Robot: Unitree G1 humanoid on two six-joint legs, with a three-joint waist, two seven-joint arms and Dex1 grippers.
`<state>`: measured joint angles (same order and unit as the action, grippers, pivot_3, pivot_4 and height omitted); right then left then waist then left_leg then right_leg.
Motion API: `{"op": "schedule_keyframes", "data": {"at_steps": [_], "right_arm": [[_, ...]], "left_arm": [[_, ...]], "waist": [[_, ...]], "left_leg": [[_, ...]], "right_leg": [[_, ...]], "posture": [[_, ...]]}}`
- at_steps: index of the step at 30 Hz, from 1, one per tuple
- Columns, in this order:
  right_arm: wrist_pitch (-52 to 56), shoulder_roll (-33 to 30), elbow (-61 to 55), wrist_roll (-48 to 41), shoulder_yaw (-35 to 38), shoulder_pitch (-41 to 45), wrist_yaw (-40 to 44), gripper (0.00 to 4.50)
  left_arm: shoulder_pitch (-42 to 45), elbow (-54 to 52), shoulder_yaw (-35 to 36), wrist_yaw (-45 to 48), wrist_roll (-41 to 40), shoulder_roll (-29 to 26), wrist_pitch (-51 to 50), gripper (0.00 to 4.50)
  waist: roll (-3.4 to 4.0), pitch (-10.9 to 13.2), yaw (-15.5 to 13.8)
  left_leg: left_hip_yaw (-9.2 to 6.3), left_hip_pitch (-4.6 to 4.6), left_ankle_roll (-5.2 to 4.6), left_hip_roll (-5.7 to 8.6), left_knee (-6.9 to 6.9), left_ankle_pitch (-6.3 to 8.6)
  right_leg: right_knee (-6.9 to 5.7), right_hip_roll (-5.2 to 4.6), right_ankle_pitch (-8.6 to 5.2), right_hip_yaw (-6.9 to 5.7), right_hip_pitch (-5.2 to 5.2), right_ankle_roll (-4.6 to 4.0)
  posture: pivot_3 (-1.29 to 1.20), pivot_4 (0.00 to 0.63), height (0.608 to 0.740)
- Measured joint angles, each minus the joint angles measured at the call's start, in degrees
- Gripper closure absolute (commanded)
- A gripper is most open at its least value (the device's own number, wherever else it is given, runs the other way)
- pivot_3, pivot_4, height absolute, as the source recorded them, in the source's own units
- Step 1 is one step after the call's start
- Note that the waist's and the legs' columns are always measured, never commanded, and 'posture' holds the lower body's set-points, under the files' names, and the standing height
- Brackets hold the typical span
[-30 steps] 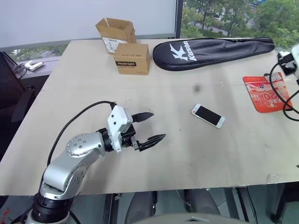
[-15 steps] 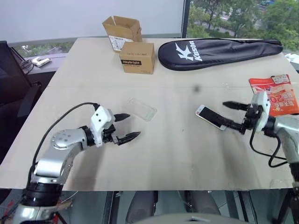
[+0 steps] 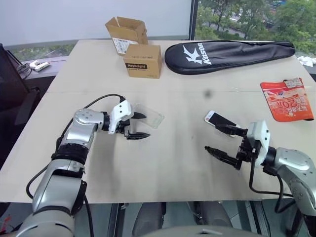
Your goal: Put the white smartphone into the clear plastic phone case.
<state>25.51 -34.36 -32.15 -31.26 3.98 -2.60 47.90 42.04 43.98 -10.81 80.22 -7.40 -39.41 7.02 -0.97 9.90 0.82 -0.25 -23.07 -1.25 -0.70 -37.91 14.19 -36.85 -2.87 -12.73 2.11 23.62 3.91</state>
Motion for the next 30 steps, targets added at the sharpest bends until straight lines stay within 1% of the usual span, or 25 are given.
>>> {"op": "schedule_keyframes", "data": {"at_steps": [2, 3, 4, 5, 7, 8, 10, 11, 14, 17, 19, 20, 23, 24, 25, 26, 30], "right_arm": [[0.54, 0.38, -1.23, -0.33, -0.17, -0.07, -1.21, 0.00], [0.57, 0.42, -1.65, -0.36, -0.25, -0.37, -1.75, 0.00], [0.59, 0.42, -1.71, -0.36, -0.38, -0.56, -2.13, 0.00], [0.59, 0.42, -1.73, -0.36, -0.43, -0.62, -2.23, 0.00], [0.58, 0.42, -1.73, -0.36, -0.49, -0.77, -2.38, 0.00], [0.58, 0.41, -1.72, -0.37, -0.49, -0.77, -2.40, 0.00], [0.55, 0.40, -1.69, -0.40, -0.49, -0.77, -2.36, 0.00], [0.51, 0.38, -1.59, -0.43, -0.49, -0.77, -2.30, 0.00], [0.32, 0.13, -1.00, -0.39, -0.49, -0.70, -2.08, 0.00], [-0.17, -0.17, -0.69, -0.26, -0.49, -0.61, -2.02, 0.00], [-0.85, -0.22, -0.13, -0.10, -0.42, -0.48, -2.06, 0.00], [-1.49, -0.33, 0.41, 0.26, -0.36, -0.34, -1.91, 0.00], [-2.41, -0.92, 1.92, 0.66, 0.20, -0.37, -1.49, 0.00], [-2.67, -1.30, 2.79, 0.74, 1.17, -0.39, -1.14, 0.00], [-3.07, -1.51, 3.38, 0.80, 1.75, -0.39, -1.06, 0.00], [-3.51, -1.96, 4.16, 0.88, 2.73, -0.55, -0.76, 0.00], [-4.84, -3.47, 6.26, 1.62, 5.45, -2.02, -0.07, 0.00]], "left_arm": [[2.28, 3.59, -0.64, 1.49, 1.47, 0.06, 2.01, 0.56], [3.63, 6.11, -0.80, 1.39, 2.44, 0.34, 3.71, 0.96], [4.89, 8.35, -0.84, 0.72, 3.39, 0.73, 5.39, 1.48], [5.33, 9.26, -0.80, 0.28, 3.78, 0.95, 6.18, 1.83], [6.42, 11.83, -0.57, -0.48, 4.55, 1.79, 8.19, 2.73], [6.56, 12.31, -0.43, -0.54, 4.73, 1.95, 8.68, 3.30], [6.99, 13.04, -0.31, -0.35, 5.06, 2.29, 9.34, 4.12], [6.99, 13.04, -0.27, 0.02, 5.07, 2.49, 9.60, 4.46], [6.27, 11.81, 0.74, 1.21, 4.65, 2.97, 8.96, 4.46], [3.88, 7.23, 1.46, 3.06, 3.13, 2.89, 5.68, 4.46], [0.88, 0.86, 1.28, 5.28, 2.08, 2.86, 1.99, 4.46], [-1.40, -4.36, 1.19, 5.95, 1.07, 2.91, -1.31, 4.46], [-5.54, -15.98, 0.63, 6.09, -0.83, 3.56, -8.73, 4.46], [-6.96, -21.46, -0.56, 5.59, -1.69, 4.83, -12.28, 4.46], [-7.51, -24.15, -1.25, 4.94, -1.80, 5.96, -13.97, 4.46], [-8.41, -27.86, -2.40, 2.72, -1.70, 8.22, -16.40, 4.46], [-11.00, -34.55, -6.51, -2.16, -1.12, 12.90, -21.47, 4.46]], "waist": [[-0.04, -0.03, 0.04], [-0.09, -0.06, 0.05], [-0.13, -0.09, 0.06], [-0.14, -0.09, 0.07], [-0.15, -0.10, -0.01], [-0.16, -0.10, -0.02], [-0.17, -0.11, -0.07], [-0.17, -0.11, -0.08], [-0.17, -0.12, -0.12], [-0.18, -0.11, -0.09], [-0.17, -0.10, -0.07], [-0.19, -0.10, -0.07], [-0.18, -0.09, -0.18], [-0.18, -0.09, -0.41], [-0.18, -0.09, -0.56], [-0.18, -0.09, -0.75], [-0.18, -0.09, -0.60]], "left_leg": [[0.04, 0.03, 0.00, 0.00, -0.01, 0.00], [0.04, 0.03, 0.00, 0.00, -0.03, 0.00], [0.04, 0.04, 0.00, 0.00, -0.06, 0.00], [0.04, 0.04, 0.00, 0.00, -0.07, 0.00], [0.05, 0.03, -0.01, 0.00, -0.11, 0.00], [0.04, 0.03, -0.01, 0.00, -0.12, 0.00], [0.04, 0.02, -0.01, 0.00, -0.13, 0.01], [0.05, 0.03, -0.01, 0.00, -0.13, 0.01], [0.03, 0.02, -0.01, 0.00, -0.16, 0.01], [0.00, -0.05, -0.01, 0.00, -0.18, 0.01], [0.02, -0.08, -0.01, -0.01, -0.19, 0.01], [-0.02, -0.17, -0.01, -0.03, -0.23, 0.01], [-0.17, -0.36, -0.01, -0.03, -0.40, 0.01], [-0.22, -0.43, -0.01, -0.01, -0.44, 0.01], [-0.27, -0.47, -0.01, 0.03, -0.47, 0.01], [-0.30, -0.50, -0.01, 0.06, -0.51, 0.01], [-0.33, -0.49, -0.01, 0.07, -0.51, 0.01]], "right_leg": [[-0.01, 0.00, 0.00, 0.03, -0.02, 0.00], [-0.02, 0.00, 0.00, 0.04, -0.03, 0.00], [-0.02, -0.01, 0.00, 0.04, -0.05, 0.00], [-0.02, -0.01, 0.00, 0.04, -0.05, 0.00], [-0.03, -0.01, 0.01, 0.05, -0.06, 0.00], [-0.04, -0.01, 0.01, 0.05, -0.06, 0.00], [-0.04, -0.02, 0.01, 0.05, -0.07, 0.00], [-0.04, -0.02, 0.01, 0.05, -0.08, 0.00], [-0.05, -0.02, 0.01, 0.04, -0.10, 0.00], [-0.05, -0.03, 0.01, 0.02, -0.07, 0.00], [-0.05, -0.04, 0.00, 0.03, -0.05, 0.01], [-0.05, -0.03, 0.00, 0.01, 0.00, 0.00], [-0.04, -0.05, 0.01, -0.15, 0.06, 0.00], [-0.04, -0.13, 0.01, -0.25, 0.06, 0.00], [-0.03, -0.14, 0.01, -0.30, 0.06, 0.00], [-0.02, -0.15, 0.01, -0.33, 0.05, 0.01], [-0.04, -0.14, 0.01, -0.35, 0.05, 0.01]], "posture": [[0.00, 0.150, 0.740], [0.00, 0.150, 0.740], [0.00, 0.150, 0.740], [0.00, 0.150, 0.740], [0.00, 0.150, 0.740], [0.00, 0.150, 0.740], [0.00, 0.150, 0.740], [0.00, 0.150, 0.740], [0.00, 0.150, 0.740], [0.00, 0.150, 0.740], [0.00, 0.150, 0.740], [0.00, 0.150, 0.740], [0.00, 0.150, 0.740], [0.00, 0.150, 0.740], [0.00, 0.150, 0.740], [0.00, 0.150, 0.740], [0.00, 0.150, 0.740]]}}
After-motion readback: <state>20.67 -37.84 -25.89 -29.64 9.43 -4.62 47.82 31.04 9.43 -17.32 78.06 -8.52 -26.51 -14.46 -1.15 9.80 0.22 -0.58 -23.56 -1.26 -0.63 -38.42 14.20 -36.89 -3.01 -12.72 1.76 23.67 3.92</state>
